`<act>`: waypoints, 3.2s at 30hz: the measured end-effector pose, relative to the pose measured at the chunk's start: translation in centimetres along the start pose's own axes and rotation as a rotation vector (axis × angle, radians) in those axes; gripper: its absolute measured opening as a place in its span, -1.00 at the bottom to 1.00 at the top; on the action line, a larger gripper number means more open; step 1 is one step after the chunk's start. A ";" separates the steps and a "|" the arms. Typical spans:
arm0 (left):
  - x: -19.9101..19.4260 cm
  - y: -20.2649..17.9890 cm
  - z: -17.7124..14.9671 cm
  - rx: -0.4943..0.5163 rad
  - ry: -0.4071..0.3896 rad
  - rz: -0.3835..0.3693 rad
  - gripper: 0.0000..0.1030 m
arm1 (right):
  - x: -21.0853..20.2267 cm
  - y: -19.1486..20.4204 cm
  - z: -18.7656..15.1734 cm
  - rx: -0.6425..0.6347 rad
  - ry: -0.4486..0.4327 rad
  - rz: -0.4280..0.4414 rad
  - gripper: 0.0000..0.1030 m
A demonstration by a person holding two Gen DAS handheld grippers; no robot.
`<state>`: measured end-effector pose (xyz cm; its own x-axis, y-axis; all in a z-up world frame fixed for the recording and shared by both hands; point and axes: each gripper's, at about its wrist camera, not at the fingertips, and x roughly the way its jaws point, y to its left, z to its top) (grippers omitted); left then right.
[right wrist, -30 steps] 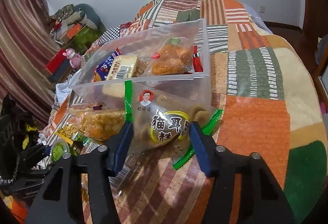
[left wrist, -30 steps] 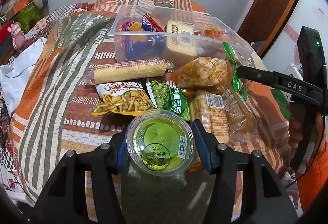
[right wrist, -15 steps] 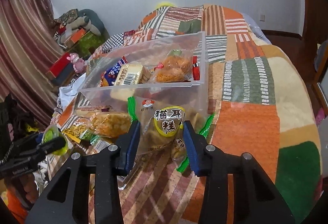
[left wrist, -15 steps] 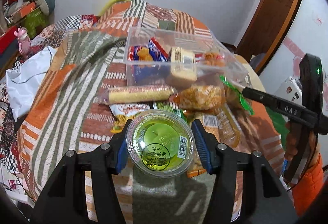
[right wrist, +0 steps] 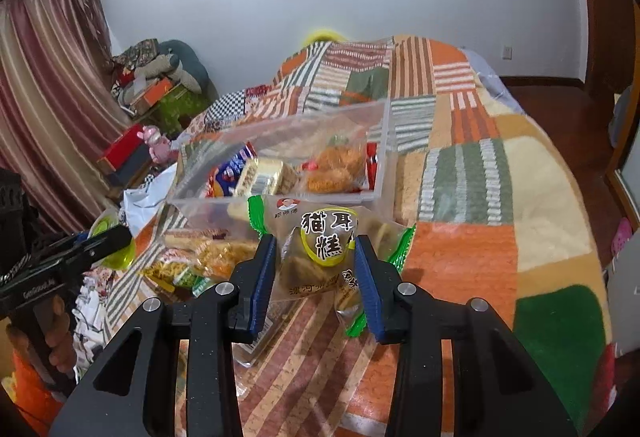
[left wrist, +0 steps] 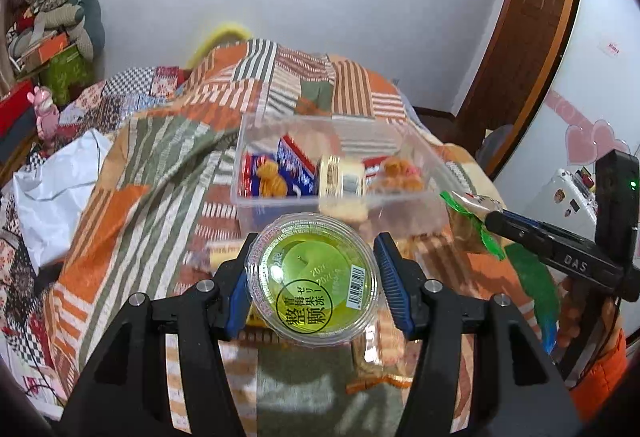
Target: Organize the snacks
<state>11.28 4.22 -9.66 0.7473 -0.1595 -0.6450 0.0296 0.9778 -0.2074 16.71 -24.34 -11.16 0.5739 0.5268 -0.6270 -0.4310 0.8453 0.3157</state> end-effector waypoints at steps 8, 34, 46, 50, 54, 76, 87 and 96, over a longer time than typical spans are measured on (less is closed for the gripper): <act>0.7 -0.2 3.1 0.011 -0.053 0.003 0.09 | -0.7 0.8 2.4 -0.043 -0.076 -0.003 -0.30; 11.3 2.4 9.1 -0.032 0.021 0.044 0.10 | 7.2 2.8 8.7 -0.125 -0.057 0.000 -0.30; 14.6 2.8 9.8 -0.029 0.069 0.059 0.09 | 12.0 3.0 9.2 -0.154 0.033 -0.033 -0.30; 15.4 3.0 9.5 -0.032 0.097 0.059 0.10 | 12.7 2.9 9.0 -0.164 0.057 -0.028 -0.29; 14.9 3.0 9.5 -0.039 0.077 0.047 0.11 | 12.8 3.1 8.9 -0.189 0.072 -0.031 -0.25; 6.6 3.4 6.9 -0.007 0.040 0.063 0.38 | 5.4 3.6 6.4 -0.218 0.004 -0.058 0.38; 3.5 3.4 3.0 -0.002 0.063 0.073 0.67 | 3.4 3.6 2.3 -0.225 0.039 -0.058 0.49; 4.4 4.0 -0.9 0.010 0.151 0.101 0.67 | 5.6 2.7 -1.5 -0.194 0.163 -0.063 0.49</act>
<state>14.09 7.28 -14.01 0.6390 -0.0783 -0.7652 -0.0337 0.9910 -0.1295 17.72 -19.26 -14.94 0.4909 0.4386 -0.7527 -0.5321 0.8351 0.1395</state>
